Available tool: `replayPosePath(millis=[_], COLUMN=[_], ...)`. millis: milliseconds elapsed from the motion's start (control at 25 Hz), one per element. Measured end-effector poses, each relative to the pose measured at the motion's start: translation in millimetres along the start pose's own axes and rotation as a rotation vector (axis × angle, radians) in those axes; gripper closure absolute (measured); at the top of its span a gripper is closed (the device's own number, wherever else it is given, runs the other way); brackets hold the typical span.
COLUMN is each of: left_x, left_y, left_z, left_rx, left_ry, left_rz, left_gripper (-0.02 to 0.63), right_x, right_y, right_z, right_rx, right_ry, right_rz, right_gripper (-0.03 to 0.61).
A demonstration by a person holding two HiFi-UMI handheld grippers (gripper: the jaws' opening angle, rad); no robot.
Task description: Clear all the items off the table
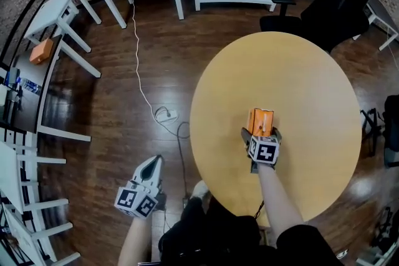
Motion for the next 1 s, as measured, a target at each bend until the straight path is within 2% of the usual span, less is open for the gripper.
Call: replayPosePath(millis=[40, 120, 240, 360, 560, 800, 1000], left_x=[-1.7, -5.2, -8.8, -8.4, -6.1, 6.7, 26.9], left_y=[-0.5, 0.7, 3.7, 8.7, 23.9, 37.7, 45.6], left_z=[0.5, 1.3, 0.6, -3.8, -14.4, -39.1, -67.9], left_rx=[0.001, 0.004, 0.003, 0.013, 0.052, 0.079, 0.084], left_ry=[0.005, 0.009, 0.0, -0.026, -0.09, -0.221, -0.366], left_rz=[0.006, 0.009, 0.004, -0.004, -0.029, -0.036, -0.014], left_gripper=[0.623, 0.623, 0.623, 0.623, 0.623, 0.623, 0.623], right_x=[0.4, -1.1, -4.6, -4.2, 3.4, 19.4, 43.1], right_y=[-5.7, -11.9, -11.3, -7.4, 10.3, 22.1, 16.1], right_z=[-3.9, -7.0, -4.0, 6.7, 39.5, 94.8, 146.6], right_rx=[-0.038, -0.079, -0.072, -0.027, 0.079, 0.163, 0.258], right_ry=[0.004, 0.019, 0.016, 0.011, 0.002, 0.011, -0.119], right_rz=[-0.008, -0.021, 0.049, 0.074, -0.006, -0.17, -0.209], right_gripper=[0.028, 0.079, 0.128, 0.137, 0.137, 0.137, 0.137])
Point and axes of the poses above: the fingertips, and each gripper's own axes: z backward along the fingers, x to its right, y out of its top, the point moved 1 cm from there along z, backward along the fingers, and after that the axes turned 2 degrees about x, right-handed, at the moved point
